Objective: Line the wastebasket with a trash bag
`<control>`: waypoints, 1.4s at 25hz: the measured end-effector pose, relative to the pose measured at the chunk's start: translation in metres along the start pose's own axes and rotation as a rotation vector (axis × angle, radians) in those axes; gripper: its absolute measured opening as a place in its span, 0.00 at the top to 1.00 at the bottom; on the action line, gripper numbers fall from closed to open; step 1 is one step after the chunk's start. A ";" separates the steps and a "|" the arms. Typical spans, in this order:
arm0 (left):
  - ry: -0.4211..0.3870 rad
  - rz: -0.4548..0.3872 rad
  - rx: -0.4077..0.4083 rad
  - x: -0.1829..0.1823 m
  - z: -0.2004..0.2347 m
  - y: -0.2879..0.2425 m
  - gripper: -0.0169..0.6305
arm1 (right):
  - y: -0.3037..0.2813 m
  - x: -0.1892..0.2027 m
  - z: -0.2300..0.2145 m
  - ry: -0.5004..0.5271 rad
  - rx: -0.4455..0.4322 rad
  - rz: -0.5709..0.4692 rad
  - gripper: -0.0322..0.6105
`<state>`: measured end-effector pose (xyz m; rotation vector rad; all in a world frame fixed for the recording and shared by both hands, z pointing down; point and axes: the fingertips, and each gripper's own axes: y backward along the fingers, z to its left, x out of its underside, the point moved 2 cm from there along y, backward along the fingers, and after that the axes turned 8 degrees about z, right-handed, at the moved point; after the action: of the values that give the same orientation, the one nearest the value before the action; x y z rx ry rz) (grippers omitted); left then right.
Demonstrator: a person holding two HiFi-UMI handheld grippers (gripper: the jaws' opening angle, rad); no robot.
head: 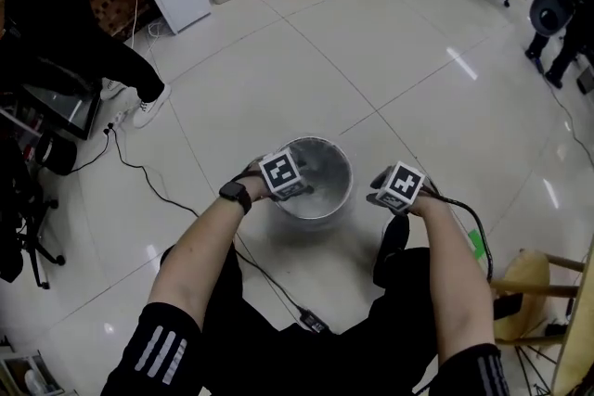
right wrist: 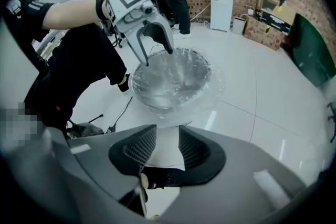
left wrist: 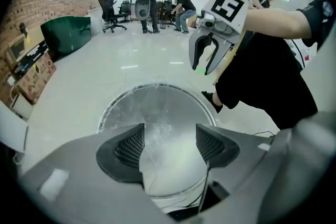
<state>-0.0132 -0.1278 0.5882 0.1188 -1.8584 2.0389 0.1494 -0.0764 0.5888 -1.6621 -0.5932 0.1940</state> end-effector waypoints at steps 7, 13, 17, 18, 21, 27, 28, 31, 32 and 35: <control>0.028 -0.136 -0.115 0.005 -0.017 0.072 0.55 | 0.054 -0.027 0.009 0.000 0.146 -0.179 0.77; 0.055 -0.265 -0.183 0.014 -0.033 0.116 0.56 | 0.098 -0.071 0.026 -0.027 0.253 -0.384 0.94; 0.076 -0.321 -0.211 0.025 -0.042 0.133 0.57 | 0.119 -0.086 0.040 -0.040 0.252 -0.527 0.94; 0.072 -0.324 -0.216 0.027 -0.042 0.133 0.57 | 0.122 -0.089 0.043 -0.042 0.254 -0.552 0.94; 0.051 -0.328 -0.246 0.036 -0.039 0.133 0.57 | 0.124 -0.100 0.047 -0.034 0.260 -0.597 0.94; -0.025 -0.309 -0.265 0.039 -0.049 0.127 0.57 | 0.127 -0.118 0.054 0.013 0.260 -0.625 0.94; -0.041 -0.294 -0.267 0.039 -0.048 0.128 0.57 | 0.129 -0.124 0.056 0.025 0.257 -0.633 0.94; -0.074 -0.296 -0.276 0.031 -0.046 0.136 0.57 | 0.129 -0.132 0.060 0.060 0.249 -0.641 0.94; -0.080 -0.312 -0.278 0.026 -0.044 0.140 0.57 | 0.128 -0.133 0.060 0.062 0.245 -0.643 0.94; -0.095 -0.353 -0.294 0.017 -0.040 0.152 0.57 | 0.120 -0.131 0.056 0.052 0.242 -0.633 0.94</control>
<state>-0.0710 -0.0935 0.4455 0.4370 -2.0051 1.5344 0.0453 -0.0992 0.4365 -1.1775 -0.9831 -0.2299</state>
